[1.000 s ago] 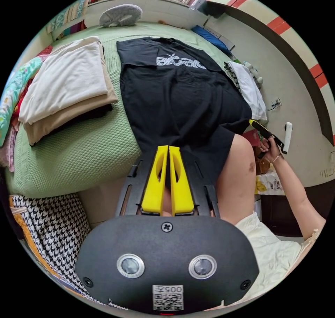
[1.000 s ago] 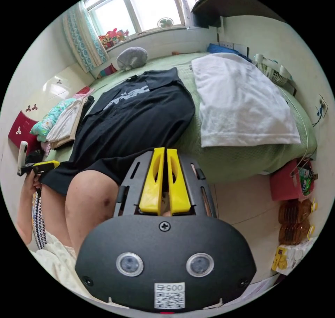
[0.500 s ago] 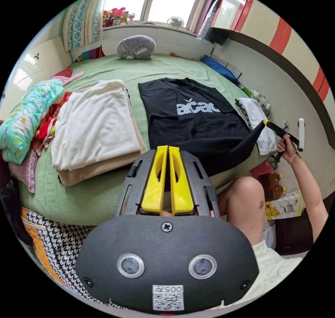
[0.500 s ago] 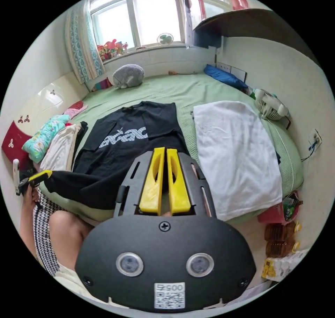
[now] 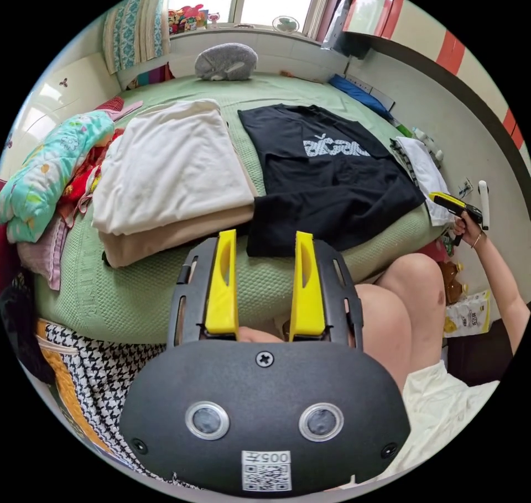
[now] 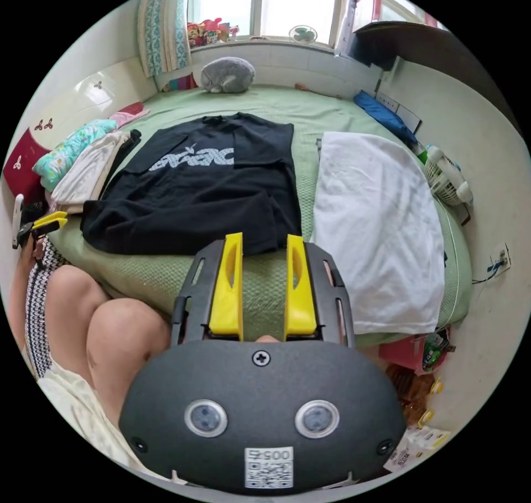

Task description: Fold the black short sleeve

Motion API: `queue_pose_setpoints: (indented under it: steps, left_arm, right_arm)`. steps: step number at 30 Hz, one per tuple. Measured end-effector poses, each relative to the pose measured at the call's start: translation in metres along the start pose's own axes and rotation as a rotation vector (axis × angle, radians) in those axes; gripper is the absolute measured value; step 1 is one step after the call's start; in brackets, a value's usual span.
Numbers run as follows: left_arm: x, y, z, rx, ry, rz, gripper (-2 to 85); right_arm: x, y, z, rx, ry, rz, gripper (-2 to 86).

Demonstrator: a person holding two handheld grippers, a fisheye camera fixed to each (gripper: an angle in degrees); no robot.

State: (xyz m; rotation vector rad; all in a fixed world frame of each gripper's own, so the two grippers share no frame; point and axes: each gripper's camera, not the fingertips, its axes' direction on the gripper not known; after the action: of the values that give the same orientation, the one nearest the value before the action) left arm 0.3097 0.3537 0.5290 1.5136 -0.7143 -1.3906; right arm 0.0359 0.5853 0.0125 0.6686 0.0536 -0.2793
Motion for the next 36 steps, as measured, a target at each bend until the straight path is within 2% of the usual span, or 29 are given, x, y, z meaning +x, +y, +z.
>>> queue_pose_setpoints:
  steps: [7,12,17,29,33,36]
  left_arm:
    - [0.002,0.008,0.032,-0.045,0.082,-0.019,15.7]
    - [0.002,0.001,0.045,-0.066,0.076,-0.034,13.8]
    - [-0.001,0.001,0.060,-0.098,0.094,-0.058,13.6]
    - [-0.005,0.005,0.047,-0.030,-0.009,-0.073,16.0]
    - [-0.011,-0.004,0.065,-0.051,0.076,-0.116,12.7]
    - [-0.004,-0.009,0.070,-0.087,0.054,-0.117,10.2]
  right_arm:
    - [0.007,-0.006,0.025,-0.032,0.004,0.064,12.0]
    - [0.003,-0.015,0.041,-0.066,-0.032,0.072,11.1]
    - [-0.008,-0.007,0.035,0.006,-0.032,0.074,7.6]
    - [0.000,0.006,0.037,0.020,-0.119,0.167,0.7]
    - [-0.002,0.010,0.035,0.039,-0.127,0.174,-1.4]
    - [-0.006,0.015,0.025,0.062,-0.112,0.141,-1.6]
